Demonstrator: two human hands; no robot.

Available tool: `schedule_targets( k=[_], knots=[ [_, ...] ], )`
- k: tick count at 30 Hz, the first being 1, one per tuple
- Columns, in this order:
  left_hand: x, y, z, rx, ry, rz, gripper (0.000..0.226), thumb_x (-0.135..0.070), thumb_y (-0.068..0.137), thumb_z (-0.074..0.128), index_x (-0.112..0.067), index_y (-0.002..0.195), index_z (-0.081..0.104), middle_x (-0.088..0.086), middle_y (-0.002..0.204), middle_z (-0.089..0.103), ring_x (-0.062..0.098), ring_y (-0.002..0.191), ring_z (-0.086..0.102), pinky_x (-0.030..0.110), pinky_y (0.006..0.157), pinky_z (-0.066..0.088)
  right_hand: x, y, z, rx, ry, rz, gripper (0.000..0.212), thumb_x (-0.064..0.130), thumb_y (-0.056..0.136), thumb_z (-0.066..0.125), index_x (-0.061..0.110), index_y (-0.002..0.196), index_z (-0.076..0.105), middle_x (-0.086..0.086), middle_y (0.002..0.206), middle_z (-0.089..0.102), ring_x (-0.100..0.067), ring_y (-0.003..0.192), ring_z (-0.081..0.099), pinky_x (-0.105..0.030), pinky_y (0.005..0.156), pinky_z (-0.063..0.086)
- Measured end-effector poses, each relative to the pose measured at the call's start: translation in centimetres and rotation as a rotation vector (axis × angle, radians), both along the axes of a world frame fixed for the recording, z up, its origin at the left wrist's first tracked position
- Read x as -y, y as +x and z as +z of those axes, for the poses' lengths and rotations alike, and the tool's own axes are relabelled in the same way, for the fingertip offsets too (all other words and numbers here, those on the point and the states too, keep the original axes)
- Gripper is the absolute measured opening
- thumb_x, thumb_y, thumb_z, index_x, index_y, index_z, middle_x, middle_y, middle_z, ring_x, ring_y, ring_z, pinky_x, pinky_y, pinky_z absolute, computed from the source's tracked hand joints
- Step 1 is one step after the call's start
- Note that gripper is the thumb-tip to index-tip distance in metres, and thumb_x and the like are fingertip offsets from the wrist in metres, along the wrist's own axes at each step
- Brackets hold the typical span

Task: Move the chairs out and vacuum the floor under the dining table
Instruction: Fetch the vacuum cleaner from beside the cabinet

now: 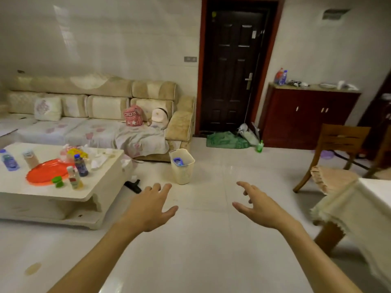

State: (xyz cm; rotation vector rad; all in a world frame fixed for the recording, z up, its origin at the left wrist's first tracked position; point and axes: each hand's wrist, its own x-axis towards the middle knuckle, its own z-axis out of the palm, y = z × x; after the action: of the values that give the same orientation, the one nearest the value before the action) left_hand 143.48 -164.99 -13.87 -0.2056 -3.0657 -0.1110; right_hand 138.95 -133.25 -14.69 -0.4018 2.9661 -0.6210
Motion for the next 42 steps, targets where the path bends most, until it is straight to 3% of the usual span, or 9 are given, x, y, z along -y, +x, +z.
schedule_targets(
  k=[4,9,18,28,35,42],
  knots=[
    [-0.7,-10.0,0.7,-0.025,0.006,-0.108,0.069,-0.064,0.093,0.04,-0.024,0.148,0.027,0.001,0.133,0.05,0.02,0.115,0.054,0.037,0.087,0.053,-1.6,-6.4,-0.3,0.016,0.002,-0.11,0.072,0.061,0.091,0.052,0.036,0.15,0.021,0.003,0.141,0.044,-0.015,0.12,0.053,-0.032,0.096,0.048],
    [-4.4,-20.3,0.9,-0.001,0.025,-0.25,0.071,-0.064,0.094,0.039,-0.025,0.151,0.023,0.0,0.143,0.046,0.018,0.123,0.05,0.032,0.093,0.048,-5.2,-12.5,-0.1,0.027,-0.003,-0.244,0.071,0.063,0.09,0.051,0.037,0.149,0.022,0.004,0.139,0.046,-0.013,0.119,0.053,-0.033,0.097,0.049],
    [-17.2,-40.8,-0.7,0.005,0.047,-0.463,0.071,-0.066,0.092,0.038,-0.027,0.15,0.024,0.001,0.141,0.047,0.019,0.121,0.051,0.036,0.098,0.049,-16.4,-28.0,-1.1,0.016,-0.035,-0.437,0.074,0.063,0.09,0.052,0.036,0.151,0.02,0.004,0.151,0.038,-0.013,0.128,0.048,-0.036,0.103,0.048],
    [-29.4,-61.4,0.8,0.015,0.001,-0.534,0.069,-0.063,0.093,0.037,-0.026,0.15,0.022,0.001,0.141,0.045,0.023,0.124,0.048,0.039,0.092,0.047,-27.7,-46.1,-0.1,0.026,-0.07,-0.507,0.076,0.063,0.09,0.052,0.033,0.152,0.02,0.003,0.16,0.026,-0.016,0.135,0.044,-0.034,0.107,0.045],
    [-36.9,-76.0,-0.5,0.03,-0.01,-0.596,0.071,-0.065,0.092,0.035,-0.025,0.149,0.022,0.003,0.135,0.046,0.024,0.118,0.05,0.041,0.092,0.049,-34.2,-57.6,-0.5,0.055,-0.08,-0.553,0.073,0.059,0.092,0.051,0.032,0.152,0.021,0.001,0.157,0.029,-0.013,0.125,0.05,-0.03,0.104,0.046],
    [-44.1,-92.3,-1.4,0.042,0.04,-0.648,0.07,-0.065,0.092,0.036,-0.026,0.149,0.021,0.002,0.136,0.045,0.024,0.121,0.049,0.041,0.093,0.049,-40.7,-73.1,-0.9,0.044,-0.016,-0.611,0.072,0.057,0.092,0.053,0.03,0.152,0.023,0.0,0.156,0.033,-0.015,0.133,0.045,-0.038,0.111,0.041]
  ],
)
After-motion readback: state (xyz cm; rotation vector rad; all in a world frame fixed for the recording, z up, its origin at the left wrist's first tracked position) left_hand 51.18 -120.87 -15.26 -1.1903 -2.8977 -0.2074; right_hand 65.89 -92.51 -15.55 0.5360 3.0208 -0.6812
